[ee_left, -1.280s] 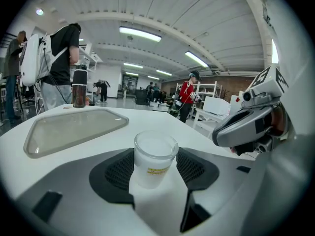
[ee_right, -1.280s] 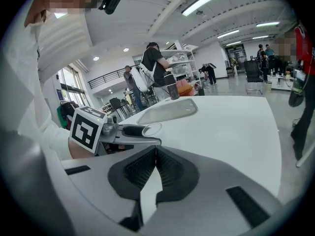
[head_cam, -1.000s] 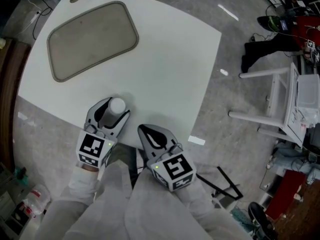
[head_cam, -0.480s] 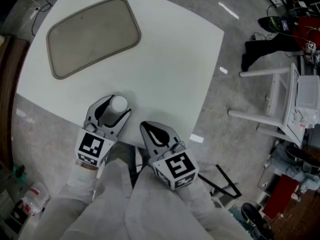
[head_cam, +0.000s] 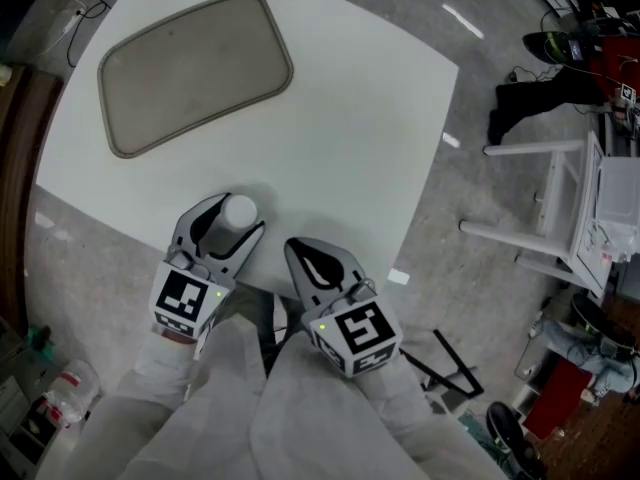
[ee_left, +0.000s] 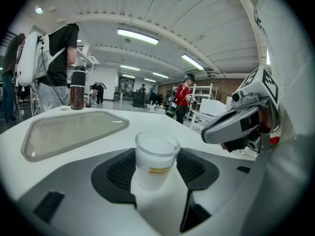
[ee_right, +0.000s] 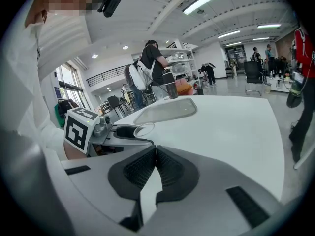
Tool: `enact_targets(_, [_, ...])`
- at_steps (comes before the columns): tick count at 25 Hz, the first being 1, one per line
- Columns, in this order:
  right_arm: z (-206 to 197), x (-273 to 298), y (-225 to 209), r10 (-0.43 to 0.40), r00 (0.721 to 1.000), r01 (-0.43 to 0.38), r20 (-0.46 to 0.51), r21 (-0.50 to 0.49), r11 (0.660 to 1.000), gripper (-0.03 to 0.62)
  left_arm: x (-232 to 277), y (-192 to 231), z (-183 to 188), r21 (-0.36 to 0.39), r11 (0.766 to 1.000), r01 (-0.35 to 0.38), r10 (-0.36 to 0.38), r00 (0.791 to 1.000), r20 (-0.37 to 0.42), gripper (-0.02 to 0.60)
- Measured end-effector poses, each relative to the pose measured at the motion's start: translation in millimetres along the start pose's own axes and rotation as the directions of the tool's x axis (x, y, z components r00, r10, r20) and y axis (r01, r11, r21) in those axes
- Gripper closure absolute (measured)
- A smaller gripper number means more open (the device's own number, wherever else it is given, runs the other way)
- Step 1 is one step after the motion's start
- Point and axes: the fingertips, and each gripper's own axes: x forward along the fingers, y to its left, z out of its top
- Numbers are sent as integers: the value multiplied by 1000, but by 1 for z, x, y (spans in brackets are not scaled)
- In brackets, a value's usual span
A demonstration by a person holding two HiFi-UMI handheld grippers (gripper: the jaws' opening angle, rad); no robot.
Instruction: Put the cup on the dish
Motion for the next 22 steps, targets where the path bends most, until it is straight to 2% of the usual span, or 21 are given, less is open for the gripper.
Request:
enact_targets(4, [9, 5, -1, 8, 1000, -7, 24, -30, 1000, 582, -2, 6, 3, -16, 1000, -13, 13, 1000, -4, 330])
enact_targets(11, [42, 21, 4, 29, 997, -24, 73, -66, 998, 582, -9, 20, 25, -12, 999, -32, 32, 999, 40, 330])
enact_targets(16, [78, 43, 12, 48, 990, -34, 133, -107, 994, 582, -19, 43, 37, -34, 997, -66, 68, 996, 55, 330])
enact_targets(22, [111, 65, 15, 56, 984, -31, 172, -142, 989, 582, -26, 77, 50, -21, 995, -96, 97, 994, 56, 330])
